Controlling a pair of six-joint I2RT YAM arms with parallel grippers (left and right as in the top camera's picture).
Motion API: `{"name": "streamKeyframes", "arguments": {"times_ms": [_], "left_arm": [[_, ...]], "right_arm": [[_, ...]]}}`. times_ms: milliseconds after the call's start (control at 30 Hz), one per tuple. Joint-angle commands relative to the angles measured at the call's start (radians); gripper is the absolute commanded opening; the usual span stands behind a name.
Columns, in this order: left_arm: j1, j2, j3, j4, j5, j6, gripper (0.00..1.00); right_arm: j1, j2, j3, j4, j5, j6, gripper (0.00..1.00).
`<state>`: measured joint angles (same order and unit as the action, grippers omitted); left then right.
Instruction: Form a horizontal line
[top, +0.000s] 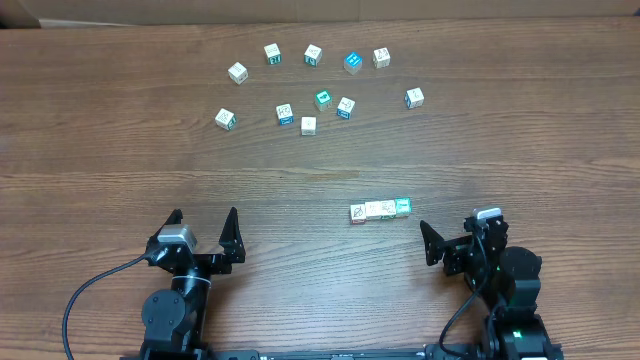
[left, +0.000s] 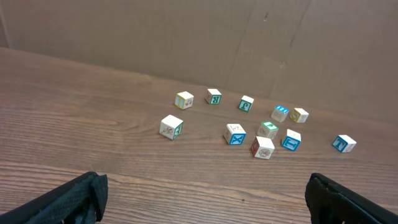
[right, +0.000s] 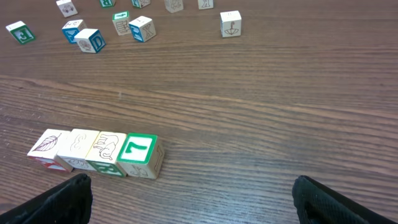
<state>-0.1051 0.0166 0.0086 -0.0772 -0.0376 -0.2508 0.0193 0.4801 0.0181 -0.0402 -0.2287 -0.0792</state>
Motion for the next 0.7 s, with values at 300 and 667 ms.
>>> {"name": "streamKeyframes", "arguments": {"times_ms": [300, 667], "left_arm": [[-0.006, -0.013, -0.003, 0.002, 0.005, 0.027, 0.99], [-0.006, -0.013, -0.003, 0.002, 0.005, 0.027, 0.99]], "right_arm": [[0.018, -0.132, -0.010, -0.022, 0.000, 0.003, 1.00], [0.039, -0.207, -0.010, -0.022, 0.006, 0.003, 1.00]]}}
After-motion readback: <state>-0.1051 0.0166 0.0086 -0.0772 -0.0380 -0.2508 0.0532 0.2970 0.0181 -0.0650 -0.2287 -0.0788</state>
